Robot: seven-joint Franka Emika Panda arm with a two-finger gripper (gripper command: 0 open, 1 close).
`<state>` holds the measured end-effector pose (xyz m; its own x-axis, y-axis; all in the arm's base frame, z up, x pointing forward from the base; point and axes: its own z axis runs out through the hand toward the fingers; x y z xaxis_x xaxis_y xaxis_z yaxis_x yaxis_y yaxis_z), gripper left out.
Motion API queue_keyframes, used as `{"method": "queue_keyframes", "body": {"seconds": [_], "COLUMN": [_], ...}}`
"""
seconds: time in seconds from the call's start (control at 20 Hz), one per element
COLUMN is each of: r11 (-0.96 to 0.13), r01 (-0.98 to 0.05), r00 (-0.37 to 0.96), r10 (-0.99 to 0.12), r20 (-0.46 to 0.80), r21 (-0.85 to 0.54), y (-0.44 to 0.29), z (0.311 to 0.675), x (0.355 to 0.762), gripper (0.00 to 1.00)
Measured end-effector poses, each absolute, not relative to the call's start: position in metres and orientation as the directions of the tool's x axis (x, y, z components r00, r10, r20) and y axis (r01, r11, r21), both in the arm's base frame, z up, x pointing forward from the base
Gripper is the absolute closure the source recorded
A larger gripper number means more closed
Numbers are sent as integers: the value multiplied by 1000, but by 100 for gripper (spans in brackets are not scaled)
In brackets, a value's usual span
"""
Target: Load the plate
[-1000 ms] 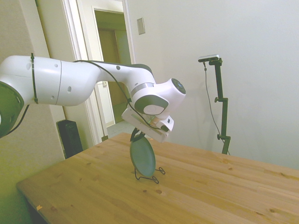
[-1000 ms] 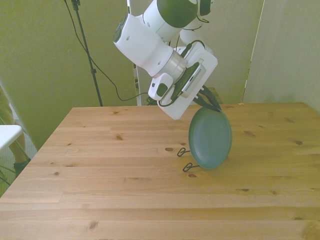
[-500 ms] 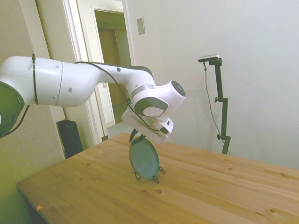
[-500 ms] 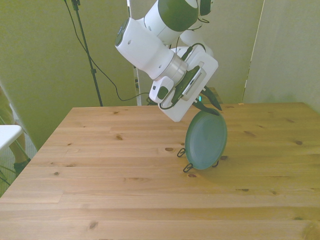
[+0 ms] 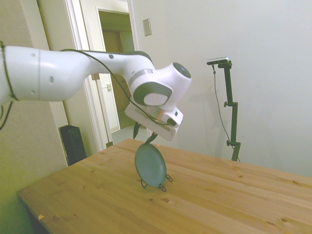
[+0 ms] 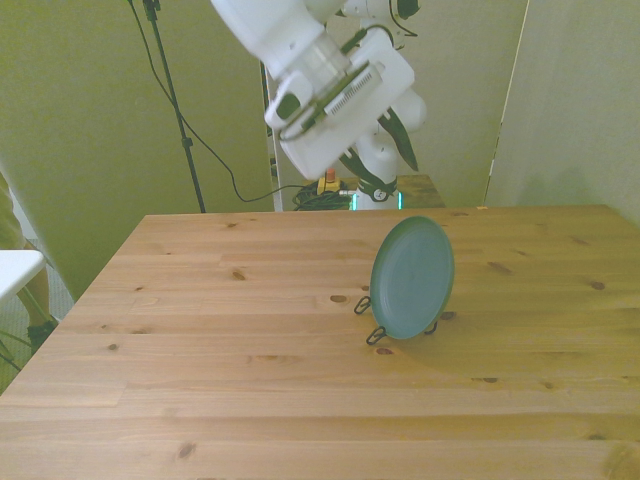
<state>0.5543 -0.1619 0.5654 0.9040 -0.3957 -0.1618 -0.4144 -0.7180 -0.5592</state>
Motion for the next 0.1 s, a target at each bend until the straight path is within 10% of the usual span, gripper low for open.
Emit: {"method": "queue_keyframes", "body": {"seconds": [0.1], "r11": [-742], "r01": [-422], "r00": [897], "r10": [-426], "r20": [-118], "r21": [-521], "y": [-165], "z": [597], "x": [533], "gripper": [0]}}
